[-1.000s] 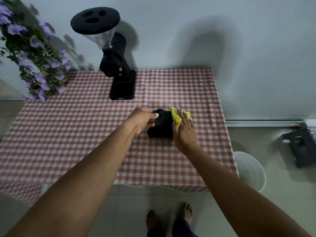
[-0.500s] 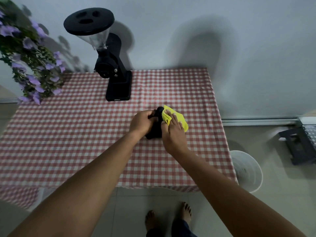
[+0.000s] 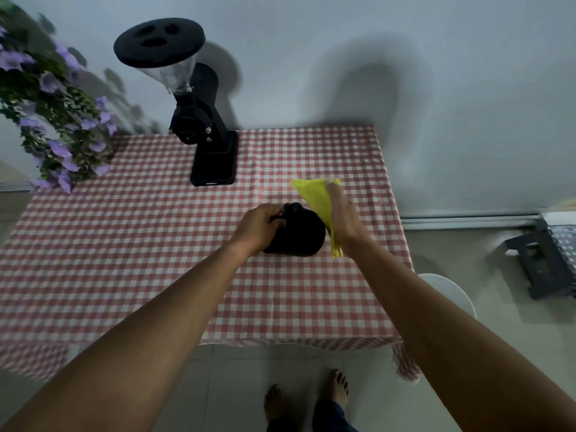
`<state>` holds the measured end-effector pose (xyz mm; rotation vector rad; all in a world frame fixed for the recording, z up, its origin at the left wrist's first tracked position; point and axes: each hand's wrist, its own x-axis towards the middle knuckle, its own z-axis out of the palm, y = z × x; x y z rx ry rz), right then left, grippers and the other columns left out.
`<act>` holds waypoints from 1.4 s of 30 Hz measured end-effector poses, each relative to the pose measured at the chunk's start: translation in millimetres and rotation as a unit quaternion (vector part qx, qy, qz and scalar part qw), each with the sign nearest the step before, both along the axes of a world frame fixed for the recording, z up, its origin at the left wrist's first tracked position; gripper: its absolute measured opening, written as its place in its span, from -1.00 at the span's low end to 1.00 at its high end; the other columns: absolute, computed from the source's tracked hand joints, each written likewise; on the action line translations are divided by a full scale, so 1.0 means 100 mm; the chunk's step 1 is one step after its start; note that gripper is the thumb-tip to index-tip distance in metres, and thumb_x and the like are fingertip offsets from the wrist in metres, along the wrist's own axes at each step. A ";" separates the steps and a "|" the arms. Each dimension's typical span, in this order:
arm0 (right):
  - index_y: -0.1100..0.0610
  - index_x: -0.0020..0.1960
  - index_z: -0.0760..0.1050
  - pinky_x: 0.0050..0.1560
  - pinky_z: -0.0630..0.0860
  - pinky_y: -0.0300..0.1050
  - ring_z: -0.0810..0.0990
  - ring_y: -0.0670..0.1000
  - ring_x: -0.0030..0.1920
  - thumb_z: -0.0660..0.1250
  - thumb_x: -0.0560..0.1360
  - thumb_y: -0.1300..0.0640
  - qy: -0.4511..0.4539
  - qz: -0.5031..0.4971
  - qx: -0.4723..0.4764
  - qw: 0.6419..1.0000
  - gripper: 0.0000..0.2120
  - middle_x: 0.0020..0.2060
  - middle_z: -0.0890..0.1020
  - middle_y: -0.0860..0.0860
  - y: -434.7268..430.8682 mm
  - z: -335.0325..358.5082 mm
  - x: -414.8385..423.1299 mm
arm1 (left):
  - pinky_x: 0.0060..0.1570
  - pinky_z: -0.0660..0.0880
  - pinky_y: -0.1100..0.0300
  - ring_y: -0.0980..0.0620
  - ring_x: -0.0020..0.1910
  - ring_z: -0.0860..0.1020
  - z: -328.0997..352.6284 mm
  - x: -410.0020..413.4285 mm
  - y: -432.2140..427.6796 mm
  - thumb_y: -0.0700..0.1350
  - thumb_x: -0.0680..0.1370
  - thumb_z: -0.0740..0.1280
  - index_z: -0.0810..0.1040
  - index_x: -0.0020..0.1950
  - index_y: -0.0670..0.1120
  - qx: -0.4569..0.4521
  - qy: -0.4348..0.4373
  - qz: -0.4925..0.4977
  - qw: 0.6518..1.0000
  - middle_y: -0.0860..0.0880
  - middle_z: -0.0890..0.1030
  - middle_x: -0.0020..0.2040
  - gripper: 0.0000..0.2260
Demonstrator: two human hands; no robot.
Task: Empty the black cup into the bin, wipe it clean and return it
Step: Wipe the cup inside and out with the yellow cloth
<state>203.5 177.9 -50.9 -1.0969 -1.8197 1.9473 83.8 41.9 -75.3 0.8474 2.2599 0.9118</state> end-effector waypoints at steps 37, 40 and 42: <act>-0.19 0.50 0.23 0.54 -0.01 0.19 0.05 -0.01 0.58 -0.05 0.66 -0.16 -0.077 0.018 0.142 0.987 -0.57 0.57 0.16 -0.07 -0.32 -0.76 -0.03 | 0.23 0.59 -0.03 -0.06 0.13 0.66 -0.12 0.03 0.08 -0.12 0.62 0.35 0.63 0.30 -0.07 0.029 -0.124 0.164 0.978 -0.07 0.71 0.14 -0.74; -0.25 0.55 0.05 0.53 -0.25 0.01 -0.20 -0.07 0.58 -0.13 0.63 -0.24 -0.059 0.117 0.252 0.959 -0.51 0.59 -0.04 -0.14 -0.55 -0.69 0.02 | 0.21 0.59 -0.08 -0.08 0.11 0.67 -0.13 -0.01 0.06 -0.10 0.62 0.35 0.65 0.26 -0.08 0.030 -0.142 0.183 0.972 -0.08 0.72 0.10 -0.76; -0.27 0.55 -0.04 0.51 -0.28 -0.04 -0.26 -0.09 0.57 -0.17 0.58 -0.30 -0.046 0.151 0.325 0.932 -0.45 0.59 -0.09 -0.14 -0.65 -0.72 0.11 | 0.19 0.60 -0.12 -0.11 0.10 0.67 -0.16 -0.05 0.02 -0.09 0.61 0.34 0.66 0.25 -0.07 0.025 -0.159 0.192 0.968 -0.09 0.72 0.09 -0.76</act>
